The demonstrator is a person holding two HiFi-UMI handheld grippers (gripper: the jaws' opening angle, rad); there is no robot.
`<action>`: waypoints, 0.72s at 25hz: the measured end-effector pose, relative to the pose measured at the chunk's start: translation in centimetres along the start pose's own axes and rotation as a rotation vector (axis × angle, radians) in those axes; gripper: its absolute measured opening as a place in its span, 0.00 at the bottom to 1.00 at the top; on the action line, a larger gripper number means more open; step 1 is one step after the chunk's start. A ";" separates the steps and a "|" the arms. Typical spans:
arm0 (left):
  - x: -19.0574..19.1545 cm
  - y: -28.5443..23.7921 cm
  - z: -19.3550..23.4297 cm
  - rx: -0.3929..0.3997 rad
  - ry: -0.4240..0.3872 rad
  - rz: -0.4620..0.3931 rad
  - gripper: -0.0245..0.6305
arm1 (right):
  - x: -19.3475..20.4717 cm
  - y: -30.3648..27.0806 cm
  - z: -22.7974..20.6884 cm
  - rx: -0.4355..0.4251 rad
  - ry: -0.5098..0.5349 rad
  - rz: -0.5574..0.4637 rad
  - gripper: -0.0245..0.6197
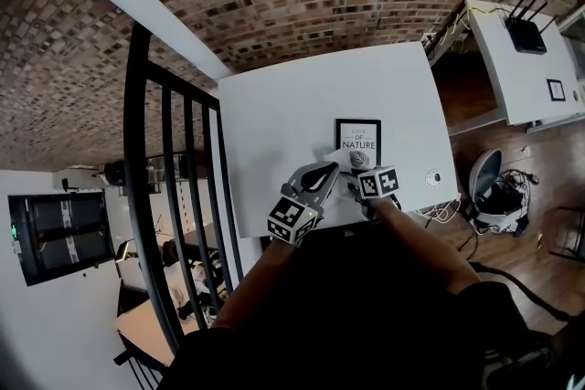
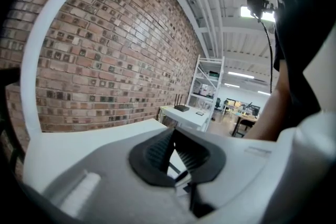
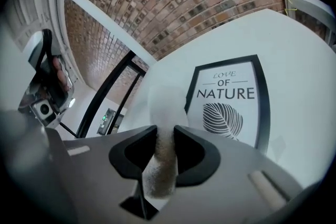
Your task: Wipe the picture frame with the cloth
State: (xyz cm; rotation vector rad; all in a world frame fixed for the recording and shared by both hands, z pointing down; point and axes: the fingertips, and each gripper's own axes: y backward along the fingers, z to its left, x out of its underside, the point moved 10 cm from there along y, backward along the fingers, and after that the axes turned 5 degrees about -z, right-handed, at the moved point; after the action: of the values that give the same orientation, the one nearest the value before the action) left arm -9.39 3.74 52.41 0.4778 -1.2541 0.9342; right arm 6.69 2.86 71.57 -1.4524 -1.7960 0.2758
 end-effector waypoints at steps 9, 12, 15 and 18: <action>-0.1 -0.6 0.2 0.024 -0.003 0.006 0.04 | 0.9 3.9 -3.2 0.077 -0.035 -0.042 0.19; 0.0 -0.9 0.0 0.031 -0.004 0.011 0.04 | 1.2 5.8 -4.8 0.108 -0.064 -0.073 0.19; 0.0 -1.3 -0.1 0.038 -0.005 0.013 0.04 | 1.3 7.4 -6.3 0.142 -0.091 -0.104 0.19; 0.0 -1.4 -0.1 0.042 -0.008 0.015 0.04 | 1.1 8.7 -7.4 0.176 -0.119 -0.129 0.19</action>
State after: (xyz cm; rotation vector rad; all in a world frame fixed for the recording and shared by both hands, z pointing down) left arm -8.17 3.06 52.62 0.5058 -1.2485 0.9738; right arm 18.02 4.40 71.62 -1.2139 -1.9005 0.4503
